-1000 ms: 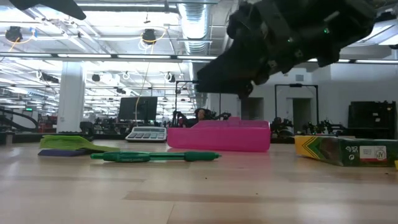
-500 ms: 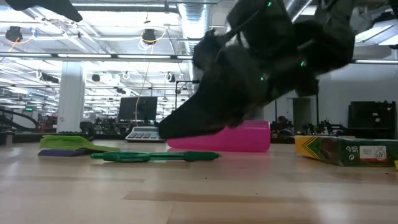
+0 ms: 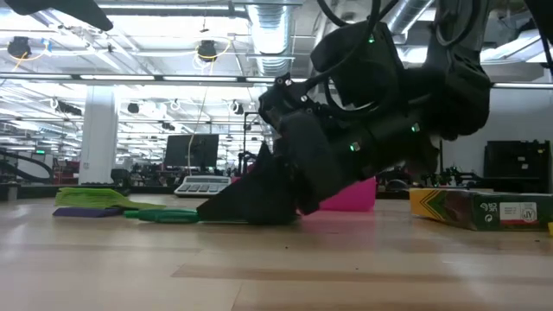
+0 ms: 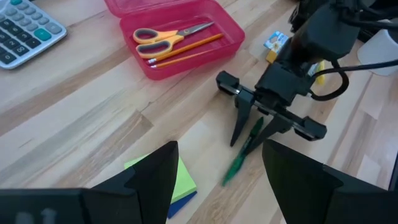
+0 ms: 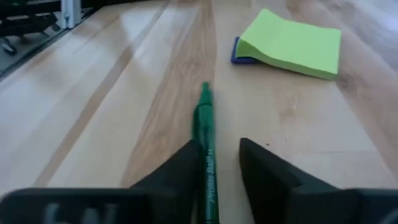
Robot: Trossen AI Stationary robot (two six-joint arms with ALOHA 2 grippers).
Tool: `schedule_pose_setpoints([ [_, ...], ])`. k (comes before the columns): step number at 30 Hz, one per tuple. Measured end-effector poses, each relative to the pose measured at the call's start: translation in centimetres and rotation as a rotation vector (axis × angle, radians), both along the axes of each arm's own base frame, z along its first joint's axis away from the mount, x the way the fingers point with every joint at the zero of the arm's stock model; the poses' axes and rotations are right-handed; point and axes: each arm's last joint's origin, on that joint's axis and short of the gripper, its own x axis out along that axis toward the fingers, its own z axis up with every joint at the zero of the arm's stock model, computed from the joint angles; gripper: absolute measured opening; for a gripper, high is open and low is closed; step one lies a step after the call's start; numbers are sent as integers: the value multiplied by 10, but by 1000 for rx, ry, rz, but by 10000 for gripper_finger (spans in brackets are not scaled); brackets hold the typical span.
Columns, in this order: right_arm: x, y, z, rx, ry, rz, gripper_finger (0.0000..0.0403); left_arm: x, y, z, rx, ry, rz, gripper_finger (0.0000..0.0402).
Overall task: Pack school essentials
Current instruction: Put the green pen into the supply box
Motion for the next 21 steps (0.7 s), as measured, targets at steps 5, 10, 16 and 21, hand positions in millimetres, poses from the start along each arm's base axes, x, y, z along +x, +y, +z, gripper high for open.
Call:
schedule_pose_setpoints([
  [5,0,-2,-1,2,3,-13,48,0,0,0,1,1,0,228],
  [10,0,-1,1,28,5,-21,25,0,0,0,2,1,0,228],
  [16,0,1,4,66,-9,-32,25,0,0,0,9,4,-4,229],
  [21,-1,0,29,119,14,-63,25,0,0,0,9,4,-5,228],
])
